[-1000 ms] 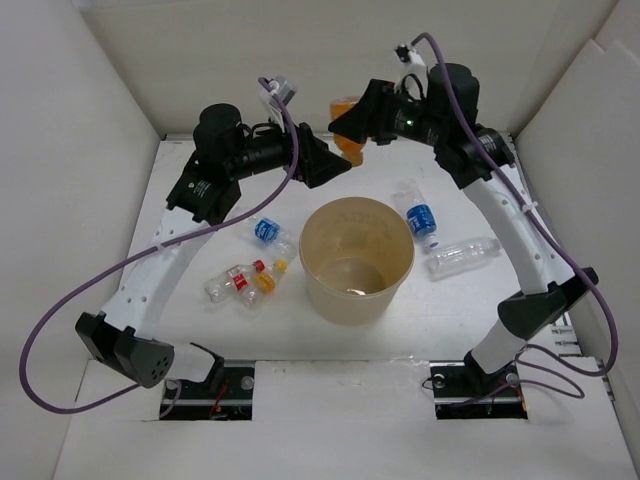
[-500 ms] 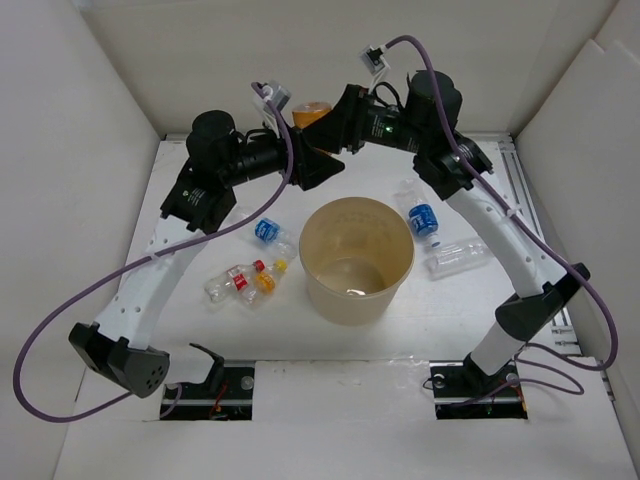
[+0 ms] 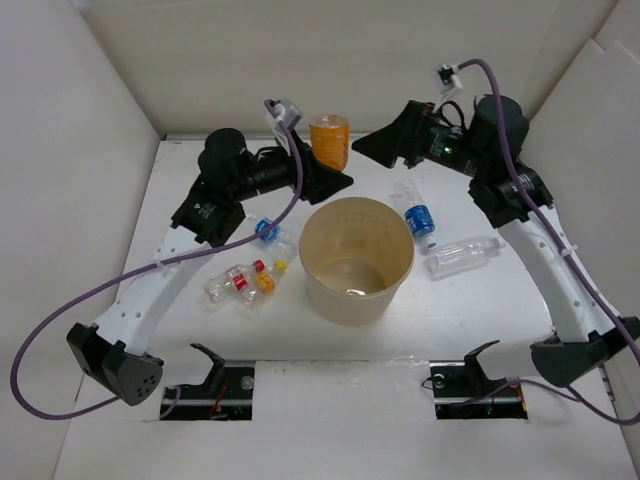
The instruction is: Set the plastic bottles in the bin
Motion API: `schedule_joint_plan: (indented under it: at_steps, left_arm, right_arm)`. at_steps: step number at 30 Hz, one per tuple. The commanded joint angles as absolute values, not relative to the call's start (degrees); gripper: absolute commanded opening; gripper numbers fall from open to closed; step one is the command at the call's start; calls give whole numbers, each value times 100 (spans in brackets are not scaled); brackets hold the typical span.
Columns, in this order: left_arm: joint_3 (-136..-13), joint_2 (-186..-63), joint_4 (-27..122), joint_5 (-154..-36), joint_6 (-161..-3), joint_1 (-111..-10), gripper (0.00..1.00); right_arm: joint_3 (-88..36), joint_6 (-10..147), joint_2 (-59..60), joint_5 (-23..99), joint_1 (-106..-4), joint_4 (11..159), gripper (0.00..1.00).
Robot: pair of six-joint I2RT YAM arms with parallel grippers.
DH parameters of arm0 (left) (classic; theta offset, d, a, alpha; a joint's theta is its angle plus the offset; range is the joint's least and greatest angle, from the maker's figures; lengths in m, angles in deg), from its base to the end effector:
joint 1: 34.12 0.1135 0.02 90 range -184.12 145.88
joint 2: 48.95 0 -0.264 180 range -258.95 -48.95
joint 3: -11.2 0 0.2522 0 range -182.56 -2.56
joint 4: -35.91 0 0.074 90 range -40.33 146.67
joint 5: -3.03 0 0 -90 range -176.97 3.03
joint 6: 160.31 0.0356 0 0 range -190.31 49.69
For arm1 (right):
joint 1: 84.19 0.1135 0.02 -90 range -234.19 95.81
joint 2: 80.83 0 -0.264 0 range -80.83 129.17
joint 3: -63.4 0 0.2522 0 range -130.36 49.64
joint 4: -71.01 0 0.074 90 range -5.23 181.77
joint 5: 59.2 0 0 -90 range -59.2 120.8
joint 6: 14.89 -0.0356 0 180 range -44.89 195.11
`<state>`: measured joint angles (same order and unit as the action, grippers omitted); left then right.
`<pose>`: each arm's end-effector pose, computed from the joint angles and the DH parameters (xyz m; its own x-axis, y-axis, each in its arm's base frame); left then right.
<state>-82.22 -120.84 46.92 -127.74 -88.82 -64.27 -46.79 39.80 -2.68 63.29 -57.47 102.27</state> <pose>0.2234 -0.1566 0.4754 -0.1473 -0.1925 -0.9702 0.9373 0.2861 -0.1991 0.2447 0.1446 0.5071 -0.4866 0.3009 -0.8202 -0.7080 0.4142 0.5720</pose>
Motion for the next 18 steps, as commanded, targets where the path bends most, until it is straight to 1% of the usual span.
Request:
schedule_joint_plan:
  at_steps: [1, 3, 5, 8, 9, 10, 11, 12, 13, 14, 15, 18]
  left_arm:
    - [-8237, -12163, 4764, -12346, -8483, -7199, 0]
    - [-8176, -12294, 4765, -12152, -8482, -7402, 0]
    - [-8026, -12295, 4712, -12204, -8586, -7403, 0]
    - [-7728, -12225, 4580, -12204, -8728, -7403, 8]
    - [-7631, -12172, 4476, -12204, -8893, -7403, 13]
    - [-7465, -12085, 4396, -12256, -8895, -7403, 19]
    - [-7359, -12032, 4326, -12335, -8982, -7403, 37]
    - [-7245, -11979, 4229, -12414, -9070, -7403, 49]
    - [-7026, -11900, 4020, -12580, -9166, -7403, 77]
    - [-6946, -11900, 3948, -12582, -9219, -7403, 90]
    - [-6945, -11899, 3947, -12582, -9220, -7403, 100]
    - [-7032, -11952, 4043, -12783, -9220, -7403, 100]
  right_arm:
    - [-4459, 4670, -769, 5302, -6167, 10752, 100]
    - [-4292, 4900, -1007, 4726, -6353, 11297, 100]
    - [-4161, 5163, -1077, 4093, -6624, 11752, 100]
    - [-3801, 5348, -1139, 3286, -6888, 12158, 100]
    - [-3703, 5349, -1139, 3056, -6942, 12229, 100]
    - [-3615, 5401, -1139, 2836, -6942, 12300, 100]
    - [-3519, 5402, -1139, 2503, -7038, 12353, 100]
    - [-3353, 5454, -1087, 2378, -7161, 12405, 100]
    - [-3281, 5516, -1008, 2307, -7301, 12406, 100]
    - [-3202, 5516, -955, 2307, -7303, 12406, 100]
    - [-3123, 5577, -894, 2307, -7433, 12406, 100]
    - [-2974, 5578, -525, 2307, -7514, 12406, 100]
